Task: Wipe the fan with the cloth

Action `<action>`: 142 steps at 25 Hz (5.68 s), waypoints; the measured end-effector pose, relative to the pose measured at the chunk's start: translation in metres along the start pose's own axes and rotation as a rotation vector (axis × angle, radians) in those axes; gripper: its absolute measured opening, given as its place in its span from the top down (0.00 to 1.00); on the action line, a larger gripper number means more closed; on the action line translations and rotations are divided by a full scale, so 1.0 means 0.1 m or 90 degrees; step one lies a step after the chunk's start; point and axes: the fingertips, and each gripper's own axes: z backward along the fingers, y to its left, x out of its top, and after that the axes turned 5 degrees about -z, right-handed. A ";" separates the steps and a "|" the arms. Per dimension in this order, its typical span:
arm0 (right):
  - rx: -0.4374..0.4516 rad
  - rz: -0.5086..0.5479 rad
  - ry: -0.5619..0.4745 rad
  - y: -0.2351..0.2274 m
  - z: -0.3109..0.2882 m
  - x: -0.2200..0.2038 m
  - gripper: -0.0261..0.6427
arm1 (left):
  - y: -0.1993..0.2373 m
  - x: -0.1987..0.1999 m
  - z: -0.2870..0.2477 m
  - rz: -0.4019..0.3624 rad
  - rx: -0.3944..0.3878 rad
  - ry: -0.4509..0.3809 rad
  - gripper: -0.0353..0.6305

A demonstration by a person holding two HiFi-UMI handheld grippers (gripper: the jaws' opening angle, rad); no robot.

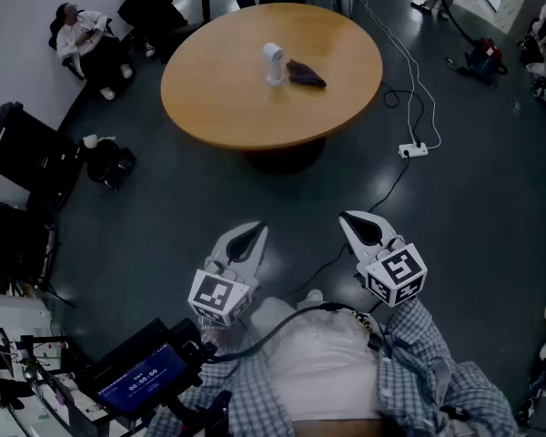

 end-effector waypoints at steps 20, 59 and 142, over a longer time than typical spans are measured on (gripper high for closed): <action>-0.005 -0.002 -0.006 -0.05 0.02 0.11 0.96 | 0.04 0.12 -0.05 -0.009 0.007 -0.008 0.94; -0.072 -0.045 0.008 -1.83 -2.05 0.81 0.96 | 1.89 0.05 -2.31 -0.045 -0.097 0.036 0.94; 0.396 0.354 0.027 -0.97 -3.55 2.58 0.83 | 3.26 0.47 -3.93 -0.191 0.048 0.063 0.75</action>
